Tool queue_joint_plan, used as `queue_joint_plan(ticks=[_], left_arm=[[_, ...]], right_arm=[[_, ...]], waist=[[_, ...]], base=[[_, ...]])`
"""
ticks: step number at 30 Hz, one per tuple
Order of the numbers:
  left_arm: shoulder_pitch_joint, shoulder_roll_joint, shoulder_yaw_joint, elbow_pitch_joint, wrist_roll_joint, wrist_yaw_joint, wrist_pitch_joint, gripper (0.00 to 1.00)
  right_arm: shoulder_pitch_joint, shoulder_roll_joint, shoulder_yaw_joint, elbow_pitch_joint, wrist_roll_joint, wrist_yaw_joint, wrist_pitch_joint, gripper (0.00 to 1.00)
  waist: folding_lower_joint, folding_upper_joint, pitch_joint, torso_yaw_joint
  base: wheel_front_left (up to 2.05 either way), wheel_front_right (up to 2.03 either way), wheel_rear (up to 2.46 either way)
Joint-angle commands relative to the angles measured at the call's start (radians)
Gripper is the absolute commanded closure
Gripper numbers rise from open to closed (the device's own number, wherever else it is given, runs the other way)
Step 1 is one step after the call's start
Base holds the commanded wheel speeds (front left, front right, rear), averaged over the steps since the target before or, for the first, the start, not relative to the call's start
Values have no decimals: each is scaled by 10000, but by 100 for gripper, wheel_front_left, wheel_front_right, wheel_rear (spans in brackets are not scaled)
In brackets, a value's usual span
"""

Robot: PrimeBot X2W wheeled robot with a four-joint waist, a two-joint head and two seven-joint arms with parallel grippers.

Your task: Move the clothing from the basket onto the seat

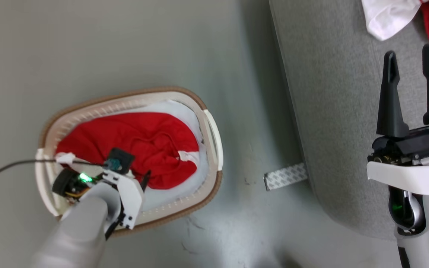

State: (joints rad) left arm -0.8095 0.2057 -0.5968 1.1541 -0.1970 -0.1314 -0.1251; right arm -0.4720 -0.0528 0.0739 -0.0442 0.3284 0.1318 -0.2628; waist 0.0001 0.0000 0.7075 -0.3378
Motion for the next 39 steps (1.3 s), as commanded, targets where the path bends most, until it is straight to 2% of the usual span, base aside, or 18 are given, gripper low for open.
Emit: queue_joint_plan(ticks=[1, 7, 17, 24, 25, 26, 27, 28, 34, 39], left_arm=[[-216, 140, -100, 172, -32, 19, 107, 0], [-944, 368, -633, 864, 393, 57, 769, 0], [-1441, 788, -1426, 1260, 1045, 247, 2014, 0], [-1375, 828, -1486, 1302, 845, 248, 1953, 2], [-1357, 821, -1495, 1307, 825, 241, 1938, 18], [-1347, 813, -1502, 1314, 817, 232, 1938, 54], [-1341, 799, -1507, 1316, 787, 217, 1919, 71], [-1344, 790, -1514, 1319, 745, 200, 1885, 100], [-1312, 696, -1523, 1319, 599, 183, 1565, 100], [-1029, 310, -1334, 1318, 209, 227, 983, 100]], right_arm=[[-175, 33, 37, -104, 148, -22, -28, 0], [-364, 30, 187, -356, 461, -22, -28, 0], [-335, 27, 332, -384, 842, -22, -29, 0], [-247, 28, 331, -266, 936, -22, -29, 0], [-263, 28, 325, -245, 939, -22, -28, 0], [-289, 28, 319, -235, 940, -22, -29, 0], [-319, 28, 310, -231, 937, -22, -29, 0], [-347, 28, 303, -227, 933, -22, -28, 0], [-381, 26, 271, -154, 820, -22, -29, 0], [-313, 25, 195, -76, 559, -22, -29, 0]], waist=[[-1, 0, 371, -220], [-1, 0, 910, -503], [-1, 0, 1362, -1010], [-1, 0, 1361, -1126], [-1, 0, 1349, -1128], [-1, 0, 1339, -1128], [-1, 0, 1332, -1124], [-1, 0, 1326, -1121], [-1, 0, 1135, -1030], [-1, 0, 477, -789]], base=[[0, 0, 0], [0, 0, 0], [0, 0, 0], [0, 0, 0], [0, 0, 0], [0, 0, 0], [0, 0, 0], [0, 0, 0], [0, 0, 0], [0, 0, 0]])
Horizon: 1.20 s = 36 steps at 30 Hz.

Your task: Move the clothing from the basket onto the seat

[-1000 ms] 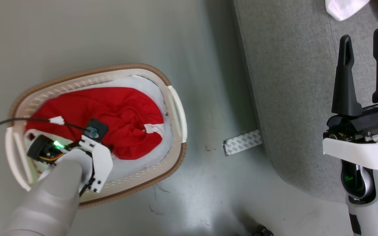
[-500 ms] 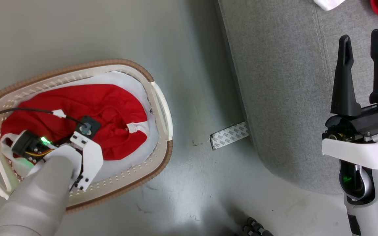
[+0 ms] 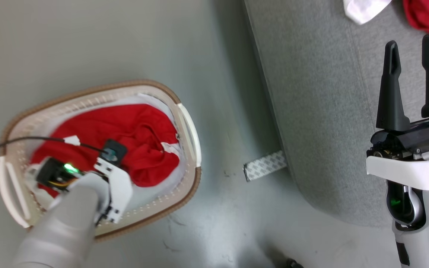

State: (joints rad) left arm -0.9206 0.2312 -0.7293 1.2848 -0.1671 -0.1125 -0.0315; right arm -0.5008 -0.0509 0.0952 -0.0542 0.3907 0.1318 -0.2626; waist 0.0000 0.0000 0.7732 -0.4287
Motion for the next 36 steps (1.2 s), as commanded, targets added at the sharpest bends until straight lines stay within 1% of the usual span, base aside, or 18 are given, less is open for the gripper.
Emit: queue_joint_plan(ticks=[1, 9, 15, 20, 25, 31, 36], left_arm=[[140, -39, 40, 10, -164, 43, -125, 100], [702, -942, 317, -30, -775, 1, -1498, 100], [1148, -1311, 546, -268, -1260, -97, -2171, 100], [1668, -1445, 762, -784, -1627, -136, -2329, 100], [2291, -1383, 1037, -2171, -1869, -150, -2330, 100], [2858, -1355, 1361, -3620, -1966, -158, -2329, 100], [3130, -1357, 1592, -4751, -1977, -134, -2329, 100]], right_arm=[[-11, 6, -38, 34, -139, -22, -30, 0], [288, 0, -228, 221, -791, -22, -31, 0], [610, -3, -212, 465, -1096, -22, -30, 0], [1075, -17, -185, 742, -1194, -22, -30, 0], [1590, -123, -150, 983, -1083, -22, -18, 0], [2155, -214, -260, 1132, -921, -22, -18, 0], [2523, -269, -206, 1199, -884, -22, -17, 0]], waist=[[0, 0, -318, 188], [0, 0, -1821, 993], [0, 0, -3131, 1525], [0, 0, -4327, 1885], [0, 0, -5385, 2235], [0, 0, -6387, 2639], [0, 0, -6930, 2897]], base=[[0, 0, 0], [0, 0, 0], [0, 0, 0], [0, 0, 0], [0, 0, 0], [0, 0, 0], [0, 0, 0]])
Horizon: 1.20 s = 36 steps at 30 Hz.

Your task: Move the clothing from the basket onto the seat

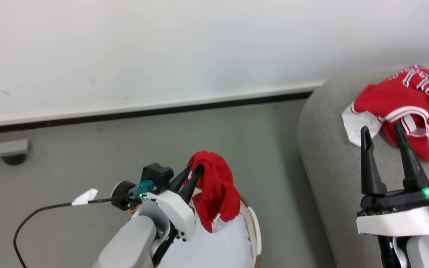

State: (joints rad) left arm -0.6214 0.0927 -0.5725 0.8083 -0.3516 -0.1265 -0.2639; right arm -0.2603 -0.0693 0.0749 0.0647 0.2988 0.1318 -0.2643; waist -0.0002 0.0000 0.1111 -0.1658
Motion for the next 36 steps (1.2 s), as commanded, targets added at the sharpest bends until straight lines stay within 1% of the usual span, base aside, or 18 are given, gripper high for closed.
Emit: queue_joint_plan(ticks=[1, 11, 17, 22, 30, 33, 36], left_arm=[[159, 37, 65, -217, -124, 5, -5, 100], [123, 253, 459, -2370, -409, 137, 143, 100], [-124, 539, 612, -3845, -347, 476, 482, 100], [37, 722, 834, -4822, -499, 790, 754, 100], [365, 874, 802, -5689, -599, 1010, 1012, 100], [393, 880, 742, -5911, -591, 1029, 1054, 100], [439, 841, 634, -6117, -605, 1009, 1101, 100]], right_arm=[[174, -87, 27, 24, 42, -22, 0, 0], [634, -66, 931, 342, 267, -22, 0, 0], [663, -120, 1204, 486, 277, -22, 0, 0], [626, -159, 1423, 589, 289, -22, 0, 0], [636, -187, 1929, 882, 370, -22, 0, 0], [618, -204, 2177, 1043, 407, -22, 0, 0], [588, -323, 2652, 1424, 500, -22, 1, 0]], waist=[[2, 0, -395, 307], [2, 0, -1054, 597], [2, 0, -1179, 738], [2, 0, -1210, 756], [2, 0, -1206, 727], [2, 0, -1203, 747], [2, 0, -1207, 795]], base=[[0, 0, 0], [0, 0, 0], [0, 0, 0], [0, 0, 0], [0, 0, 0], [0, 0, 0], [0, 0, 0]])
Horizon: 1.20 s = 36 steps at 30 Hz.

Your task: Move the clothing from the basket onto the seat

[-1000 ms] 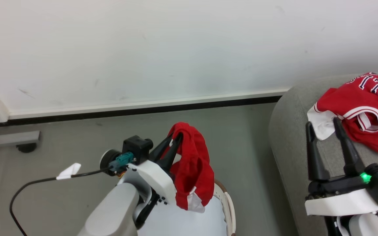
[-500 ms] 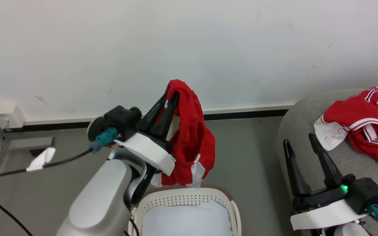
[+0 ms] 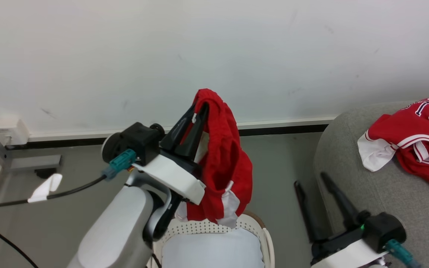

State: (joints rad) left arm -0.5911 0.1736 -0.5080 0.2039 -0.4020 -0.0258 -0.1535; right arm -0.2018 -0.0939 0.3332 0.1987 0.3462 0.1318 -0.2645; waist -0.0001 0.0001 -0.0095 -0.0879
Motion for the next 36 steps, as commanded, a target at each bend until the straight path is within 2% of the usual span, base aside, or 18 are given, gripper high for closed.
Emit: queue_joint_plan(ticks=[1, 11, 18, 26, 31, 32, 33, 34, 36], left_arm=[[147, 8, -44, -131, -108, -5, 10, 100], [280, -365, -580, -614, -250, -162, 176, 100], [397, -642, -1206, -964, -300, -389, 351, 100], [550, -857, -1944, -1065, -434, -583, 437, 100], [610, -921, -2211, -1035, -574, -656, 473, 100], [617, -926, -2236, -1024, -593, -658, 474, 100], [616, -933, -2251, -1016, -583, -642, 479, 100], [610, -931, -2249, -1007, -585, -617, 478, 100], [596, -893, -2220, -983, -605, -578, 467, 100]], right_arm=[[-55, -135, 305, 236, 42, -22, 2, 0], [-1102, -551, 2572, 2136, 380, -22, 2, 0], [-1970, -418, 2943, 3518, 364, -23, 2, 0], [-2573, -414, 3673, 4323, 821, -23, 2, 0], [-2838, -297, 3648, 4593, 1238, -23, 2, 0], [-2868, -272, 3633, 4640, 1235, -23, 2, 18], [-2905, -239, 3600, 4639, 1281, -23, 2, 87], [-2914, -208, 3571, 4638, 1333, -23, 2, 100], [-2908, -175, 3576, 4663, 1374, -23, 2, 100]], waist=[[1, -1, 2, 40], [1, -1, 9, 578], [1, -1, -34, 1053], [1, -1, -107, 1717], [1, -1, -138, 2072], [1, -1, -141, 2123], [1, -1, -141, 2162], [1, -1, -141, 2192], [1, -1, -143, 2236]], base=[[0, 0, 0], [0, 0, 0], [0, 0, 0], [0, 0, 0], [0, 0, 0], [0, 0, 0], [0, 0, 0], [0, 0, 0], [0, 0, 0]])
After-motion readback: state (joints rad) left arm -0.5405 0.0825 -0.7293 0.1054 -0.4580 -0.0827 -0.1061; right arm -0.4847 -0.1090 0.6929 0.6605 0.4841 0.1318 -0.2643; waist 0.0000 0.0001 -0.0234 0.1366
